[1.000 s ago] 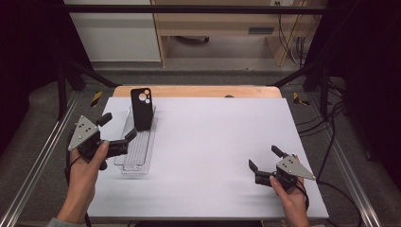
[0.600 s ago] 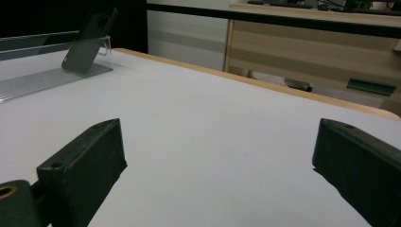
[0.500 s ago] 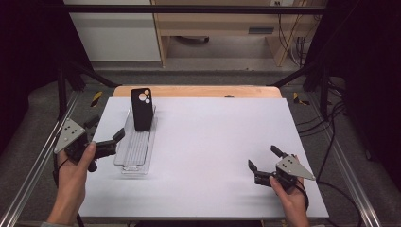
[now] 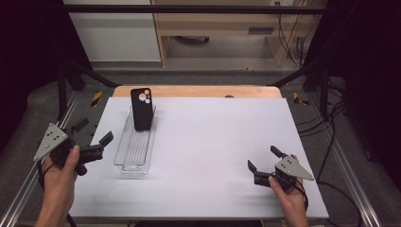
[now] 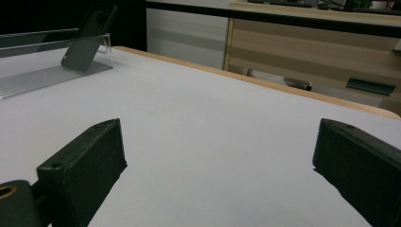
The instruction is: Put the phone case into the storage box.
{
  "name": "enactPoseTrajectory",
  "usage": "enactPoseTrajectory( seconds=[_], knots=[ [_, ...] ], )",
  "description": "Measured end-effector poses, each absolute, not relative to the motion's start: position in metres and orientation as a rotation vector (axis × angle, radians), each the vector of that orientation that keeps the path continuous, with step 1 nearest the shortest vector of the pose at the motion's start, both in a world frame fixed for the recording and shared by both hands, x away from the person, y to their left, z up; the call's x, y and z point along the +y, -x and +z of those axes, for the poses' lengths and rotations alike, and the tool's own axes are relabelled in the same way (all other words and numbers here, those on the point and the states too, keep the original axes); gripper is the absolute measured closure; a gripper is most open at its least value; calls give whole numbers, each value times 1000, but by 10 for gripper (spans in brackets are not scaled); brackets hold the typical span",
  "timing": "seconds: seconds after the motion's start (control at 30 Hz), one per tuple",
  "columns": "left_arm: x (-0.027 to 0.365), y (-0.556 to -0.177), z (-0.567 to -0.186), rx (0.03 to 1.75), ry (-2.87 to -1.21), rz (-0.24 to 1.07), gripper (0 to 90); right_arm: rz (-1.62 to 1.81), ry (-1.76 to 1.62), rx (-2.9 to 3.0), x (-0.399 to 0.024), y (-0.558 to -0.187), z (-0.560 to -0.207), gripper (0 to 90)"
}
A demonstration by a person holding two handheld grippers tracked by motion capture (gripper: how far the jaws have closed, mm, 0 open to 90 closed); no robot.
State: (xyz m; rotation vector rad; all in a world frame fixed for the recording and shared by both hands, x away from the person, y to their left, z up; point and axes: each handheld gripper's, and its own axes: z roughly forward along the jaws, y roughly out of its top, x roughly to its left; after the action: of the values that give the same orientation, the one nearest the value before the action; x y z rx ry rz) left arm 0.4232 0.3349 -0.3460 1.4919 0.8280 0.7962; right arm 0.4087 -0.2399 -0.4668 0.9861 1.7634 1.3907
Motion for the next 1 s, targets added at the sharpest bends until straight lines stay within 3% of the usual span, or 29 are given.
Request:
enactPoseTrajectory(
  seconds=[0.37, 1.0],
  knots=[
    [334, -416, -345, 774, -1496, 800, 12, 1396, -985, 1758, -242, -409, -466, 36],
    [346, -405, -376, 786, -1479, 787, 6, 1399, -988, 1755, -242, -409, -466, 36]
  ],
)
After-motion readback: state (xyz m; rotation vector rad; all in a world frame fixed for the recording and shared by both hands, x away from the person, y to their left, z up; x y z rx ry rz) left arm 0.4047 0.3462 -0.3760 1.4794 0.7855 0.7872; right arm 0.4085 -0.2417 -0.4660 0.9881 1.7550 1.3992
